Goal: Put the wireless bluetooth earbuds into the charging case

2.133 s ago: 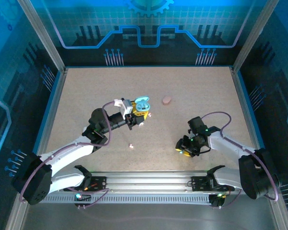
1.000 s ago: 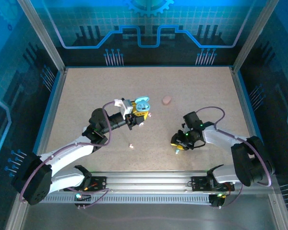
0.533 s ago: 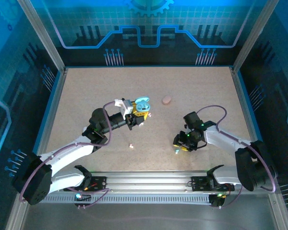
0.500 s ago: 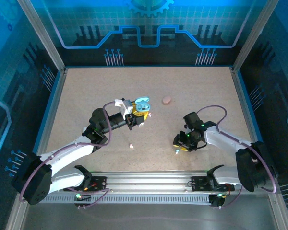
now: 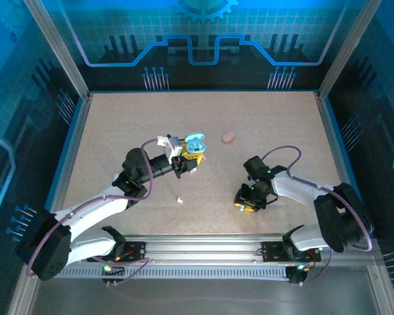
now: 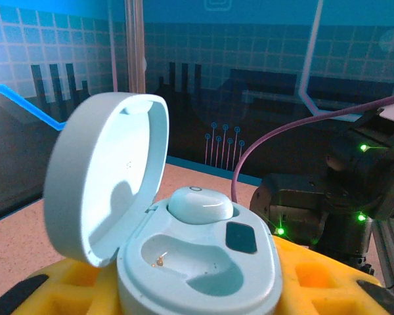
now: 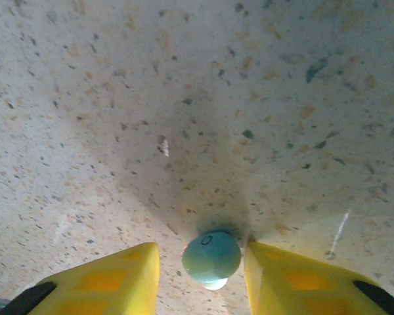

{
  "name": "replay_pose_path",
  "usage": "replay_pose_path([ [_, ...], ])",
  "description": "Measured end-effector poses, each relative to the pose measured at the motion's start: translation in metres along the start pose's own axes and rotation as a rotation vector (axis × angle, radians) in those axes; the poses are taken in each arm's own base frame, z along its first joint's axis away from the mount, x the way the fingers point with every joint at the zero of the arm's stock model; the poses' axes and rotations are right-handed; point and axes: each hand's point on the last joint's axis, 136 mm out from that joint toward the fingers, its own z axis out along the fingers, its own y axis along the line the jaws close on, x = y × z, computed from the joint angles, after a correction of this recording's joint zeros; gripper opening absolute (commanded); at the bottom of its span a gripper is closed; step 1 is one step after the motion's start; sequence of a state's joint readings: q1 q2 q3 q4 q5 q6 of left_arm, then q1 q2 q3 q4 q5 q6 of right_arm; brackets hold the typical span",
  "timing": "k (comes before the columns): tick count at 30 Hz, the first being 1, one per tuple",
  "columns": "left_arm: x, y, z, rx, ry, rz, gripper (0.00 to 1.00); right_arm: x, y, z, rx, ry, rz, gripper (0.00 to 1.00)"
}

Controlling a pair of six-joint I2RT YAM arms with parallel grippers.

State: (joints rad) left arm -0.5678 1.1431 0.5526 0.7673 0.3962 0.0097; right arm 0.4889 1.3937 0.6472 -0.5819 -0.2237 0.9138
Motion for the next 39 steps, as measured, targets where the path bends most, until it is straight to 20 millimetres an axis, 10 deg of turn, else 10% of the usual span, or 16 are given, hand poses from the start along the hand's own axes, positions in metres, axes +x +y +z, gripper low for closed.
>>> replay_pose_path([
  [39,0.001,0.001,0.0,-0.007,0.002,-0.001,0.31,-0.006,0.013,0.004,0.3,0.107,-0.357,0.3],
])
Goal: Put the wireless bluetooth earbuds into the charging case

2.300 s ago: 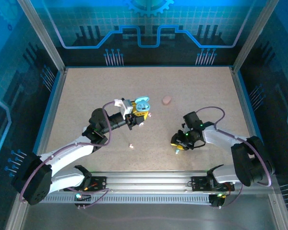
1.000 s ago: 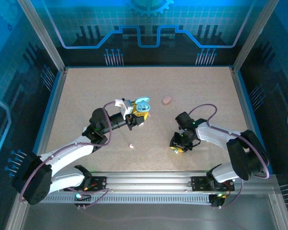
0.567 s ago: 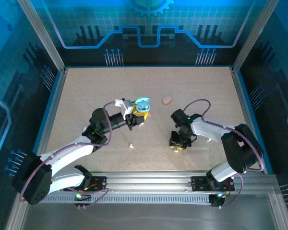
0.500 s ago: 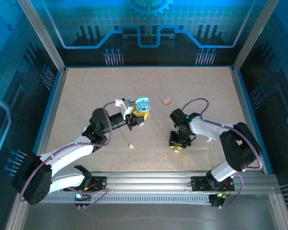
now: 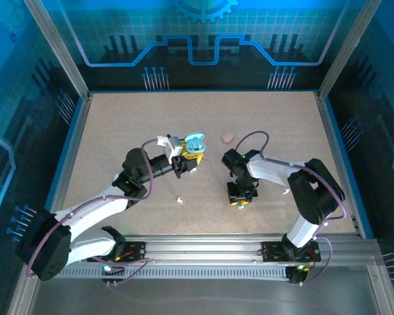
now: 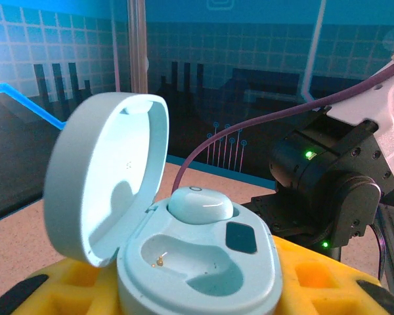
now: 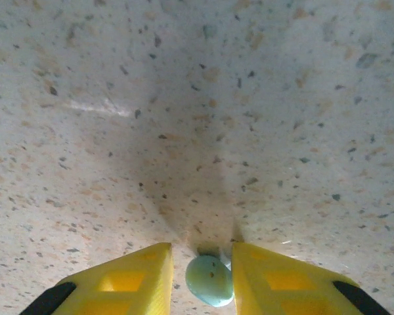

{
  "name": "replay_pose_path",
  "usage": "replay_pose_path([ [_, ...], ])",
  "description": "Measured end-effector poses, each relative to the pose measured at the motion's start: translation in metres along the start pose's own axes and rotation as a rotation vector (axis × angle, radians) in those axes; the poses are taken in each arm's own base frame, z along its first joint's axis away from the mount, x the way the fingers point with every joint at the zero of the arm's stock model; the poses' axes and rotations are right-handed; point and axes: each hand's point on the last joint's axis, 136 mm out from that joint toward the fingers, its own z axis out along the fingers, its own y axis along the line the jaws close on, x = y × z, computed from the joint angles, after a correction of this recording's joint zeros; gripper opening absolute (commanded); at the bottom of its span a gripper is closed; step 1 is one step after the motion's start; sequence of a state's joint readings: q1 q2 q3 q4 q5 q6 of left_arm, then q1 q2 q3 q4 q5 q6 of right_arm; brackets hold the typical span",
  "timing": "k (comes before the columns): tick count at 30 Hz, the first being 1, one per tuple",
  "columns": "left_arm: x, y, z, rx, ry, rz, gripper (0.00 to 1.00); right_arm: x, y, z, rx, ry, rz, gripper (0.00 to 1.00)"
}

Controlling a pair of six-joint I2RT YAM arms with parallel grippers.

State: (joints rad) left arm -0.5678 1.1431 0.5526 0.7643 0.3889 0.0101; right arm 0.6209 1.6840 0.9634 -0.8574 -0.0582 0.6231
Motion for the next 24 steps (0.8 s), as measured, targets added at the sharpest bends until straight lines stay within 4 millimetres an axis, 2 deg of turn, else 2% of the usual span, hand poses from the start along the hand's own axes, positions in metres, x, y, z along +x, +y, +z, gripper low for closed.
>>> replay_pose_path([
  [17,-0.0031,-0.0009,-0.0014,0.0,-0.006,0.004,0.31,0.0036,-0.0039,0.0042,0.034,0.042,-0.024,0.24],
  [19,-0.0029,-0.0009,-0.0014,0.0,-0.005,0.003,0.31,0.0036,-0.0046,0.0042,0.04,0.047,-0.023,0.2],
  [24,-0.0016,-0.0006,-0.0015,-0.001,0.0,0.001,0.31,0.0037,-0.0052,0.0038,0.046,0.047,-0.029,0.18],
])
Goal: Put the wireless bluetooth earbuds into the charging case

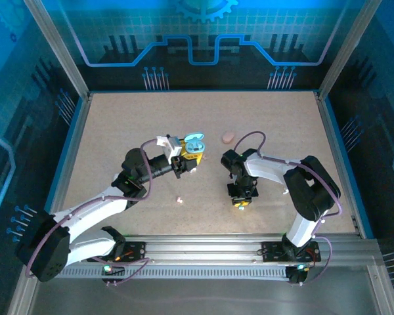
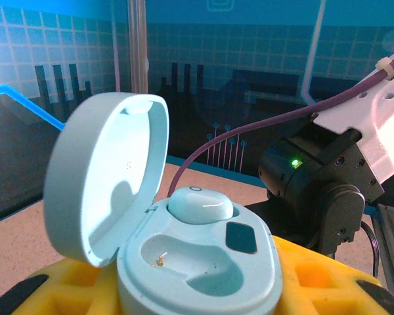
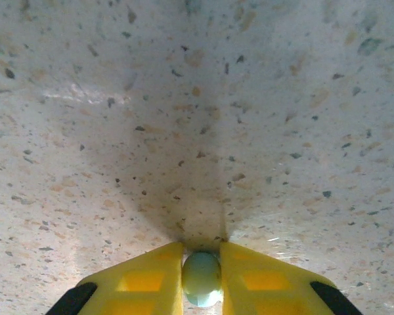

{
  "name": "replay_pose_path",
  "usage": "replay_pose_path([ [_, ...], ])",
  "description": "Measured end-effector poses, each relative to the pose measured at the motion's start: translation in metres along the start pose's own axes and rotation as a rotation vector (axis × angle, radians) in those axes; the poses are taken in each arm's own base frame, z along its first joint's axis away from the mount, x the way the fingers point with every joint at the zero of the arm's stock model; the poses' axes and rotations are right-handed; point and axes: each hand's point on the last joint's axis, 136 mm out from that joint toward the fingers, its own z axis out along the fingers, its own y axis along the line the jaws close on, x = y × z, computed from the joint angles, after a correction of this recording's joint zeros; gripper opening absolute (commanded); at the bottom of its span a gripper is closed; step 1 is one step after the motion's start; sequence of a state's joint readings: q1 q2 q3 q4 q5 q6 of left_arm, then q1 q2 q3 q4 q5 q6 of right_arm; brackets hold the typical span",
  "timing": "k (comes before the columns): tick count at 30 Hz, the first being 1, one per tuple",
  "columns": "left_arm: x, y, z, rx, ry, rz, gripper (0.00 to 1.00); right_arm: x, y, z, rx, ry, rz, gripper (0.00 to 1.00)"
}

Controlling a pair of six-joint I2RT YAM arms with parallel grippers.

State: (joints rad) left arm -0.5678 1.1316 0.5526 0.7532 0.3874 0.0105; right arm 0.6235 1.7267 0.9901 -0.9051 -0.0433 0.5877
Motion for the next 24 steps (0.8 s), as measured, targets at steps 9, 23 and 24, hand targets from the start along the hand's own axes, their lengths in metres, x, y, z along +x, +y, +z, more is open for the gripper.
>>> replay_pose_path([
  [9,0.0,0.002,0.0,-0.01,0.0,-0.001,0.31,-0.004,0.007,-0.019,-0.048,-0.06,-0.011,0.16],
  [23,0.042,0.026,0.019,-0.088,0.067,-0.034,0.32,-0.033,0.058,-0.216,-0.782,-0.477,-0.029,0.19],
  [24,0.048,0.027,0.022,-0.094,0.073,-0.036,0.32,-0.033,0.063,-0.231,-0.829,-0.493,-0.046,0.19],
])
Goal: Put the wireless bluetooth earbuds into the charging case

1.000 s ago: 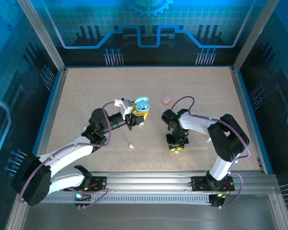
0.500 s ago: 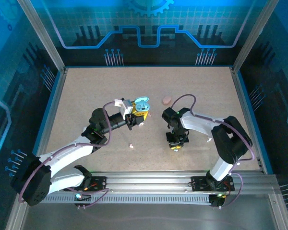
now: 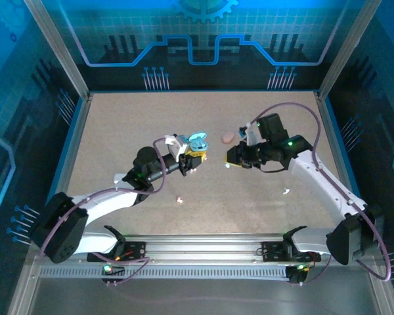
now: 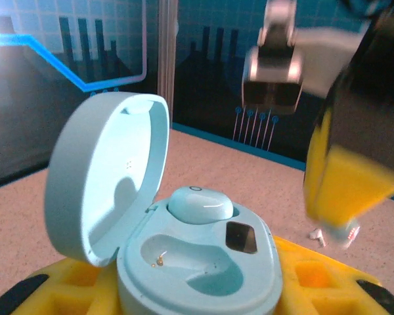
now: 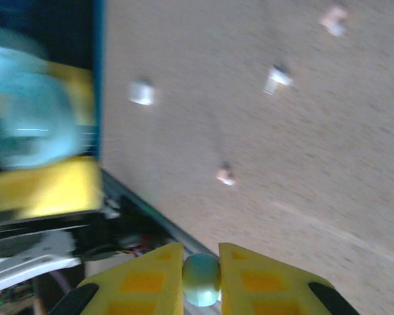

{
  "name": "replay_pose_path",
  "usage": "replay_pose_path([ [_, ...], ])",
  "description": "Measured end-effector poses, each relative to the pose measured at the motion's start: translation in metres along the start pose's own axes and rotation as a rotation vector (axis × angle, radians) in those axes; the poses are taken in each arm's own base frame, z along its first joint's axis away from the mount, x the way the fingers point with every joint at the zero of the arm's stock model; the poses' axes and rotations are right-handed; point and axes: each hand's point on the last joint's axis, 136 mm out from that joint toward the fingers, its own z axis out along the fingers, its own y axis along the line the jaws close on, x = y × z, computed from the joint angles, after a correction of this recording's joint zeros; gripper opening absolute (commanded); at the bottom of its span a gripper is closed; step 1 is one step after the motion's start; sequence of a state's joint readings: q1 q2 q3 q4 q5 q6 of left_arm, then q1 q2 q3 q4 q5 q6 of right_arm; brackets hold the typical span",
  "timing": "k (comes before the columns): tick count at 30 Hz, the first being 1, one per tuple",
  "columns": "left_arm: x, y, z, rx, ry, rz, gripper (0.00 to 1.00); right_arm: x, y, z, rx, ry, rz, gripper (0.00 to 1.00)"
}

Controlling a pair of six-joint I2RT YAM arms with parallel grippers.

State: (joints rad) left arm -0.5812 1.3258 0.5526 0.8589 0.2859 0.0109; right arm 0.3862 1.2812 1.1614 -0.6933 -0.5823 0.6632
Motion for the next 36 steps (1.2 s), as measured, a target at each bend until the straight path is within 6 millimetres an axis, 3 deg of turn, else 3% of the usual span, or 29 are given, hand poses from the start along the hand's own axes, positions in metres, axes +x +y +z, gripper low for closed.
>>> replay_pose_path([
  [5,0.021,-0.002,0.014,0.001,0.022,0.009,0.32,-0.015,0.048,-0.015,-0.179,-0.016,-0.047,0.19],
  [9,0.03,-0.008,0.022,0.02,0.021,0.012,0.32,-0.022,0.064,-0.019,-0.229,-0.019,-0.063,0.2],
  [31,0.005,-0.029,0.038,0.078,-0.063,0.065,0.32,-0.029,0.075,0.008,-0.226,0.009,-0.07,0.2],
  [36,0.001,-0.031,0.038,0.082,-0.083,0.07,0.32,-0.033,0.068,0.013,-0.169,-0.019,-0.075,0.2],
])
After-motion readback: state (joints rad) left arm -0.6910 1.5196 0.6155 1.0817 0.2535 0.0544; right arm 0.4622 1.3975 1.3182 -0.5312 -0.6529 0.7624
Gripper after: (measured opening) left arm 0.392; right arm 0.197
